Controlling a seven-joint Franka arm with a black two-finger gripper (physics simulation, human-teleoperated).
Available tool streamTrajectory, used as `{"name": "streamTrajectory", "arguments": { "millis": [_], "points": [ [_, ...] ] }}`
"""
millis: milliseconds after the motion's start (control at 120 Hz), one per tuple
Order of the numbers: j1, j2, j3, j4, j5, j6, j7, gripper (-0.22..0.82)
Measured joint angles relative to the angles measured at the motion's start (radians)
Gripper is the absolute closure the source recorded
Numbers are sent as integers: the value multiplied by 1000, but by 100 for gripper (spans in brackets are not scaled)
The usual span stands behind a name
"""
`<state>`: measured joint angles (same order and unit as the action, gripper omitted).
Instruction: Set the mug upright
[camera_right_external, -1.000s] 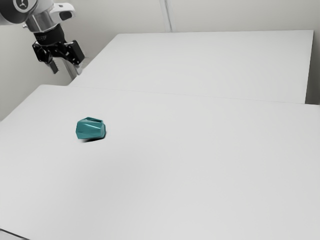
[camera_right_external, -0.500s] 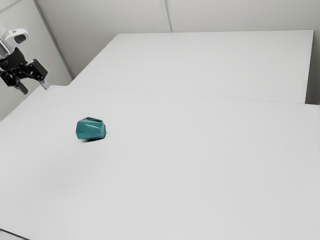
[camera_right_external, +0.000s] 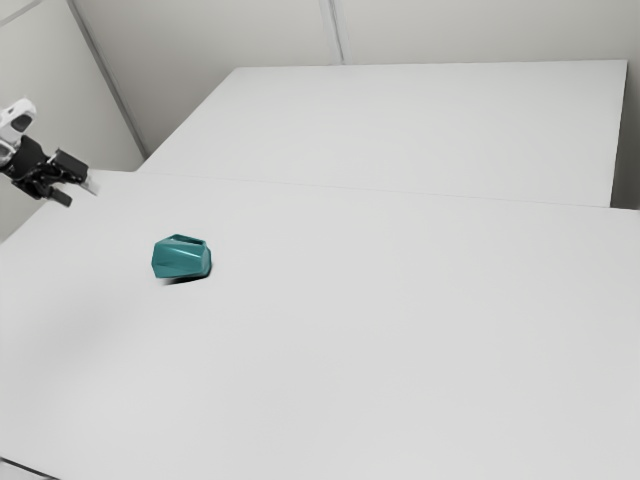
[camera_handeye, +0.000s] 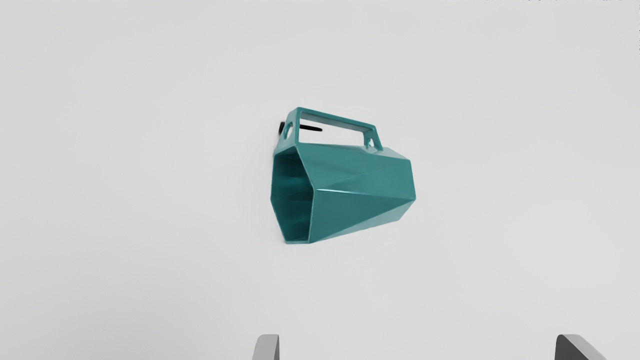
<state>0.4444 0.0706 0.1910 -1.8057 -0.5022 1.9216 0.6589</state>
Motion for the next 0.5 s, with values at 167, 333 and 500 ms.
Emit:
{"name": "streamTrajectory", "arguments": {
  "millis": [167,333,500],
  "points": [
    [-2,70,1,2,-79,31,103,0],
    [23,130,1,3,-158,35,152,0],
    [53,196,1,15,-220,20,179,0]
  ]
}}
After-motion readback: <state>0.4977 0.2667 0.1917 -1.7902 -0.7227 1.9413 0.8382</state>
